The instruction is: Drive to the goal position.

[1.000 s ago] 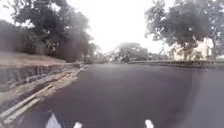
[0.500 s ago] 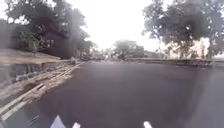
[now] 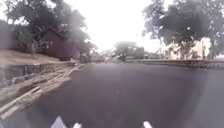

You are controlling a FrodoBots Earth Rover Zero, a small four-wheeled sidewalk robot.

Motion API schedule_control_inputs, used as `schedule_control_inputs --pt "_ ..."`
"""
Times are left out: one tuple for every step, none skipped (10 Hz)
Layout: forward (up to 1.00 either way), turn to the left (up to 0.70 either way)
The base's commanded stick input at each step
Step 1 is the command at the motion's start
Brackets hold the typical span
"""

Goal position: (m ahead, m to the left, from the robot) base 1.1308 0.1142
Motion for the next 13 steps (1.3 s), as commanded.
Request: schedule_control_inputs --pt "0.50 0.50" --pt "0.50 0.50" --pt "0.50 0.50" --pt "0.50 0.50" --pt "0.50 0.50" --pt "0.50 0.39" --pt "0.50 0.23" --pt "0.50 0.07" --pt "0.50 0.00" --pt "0.50 0.00" --pt "0.50 0.00" --pt "0.50 0.00" --pt "0.50 0.00"
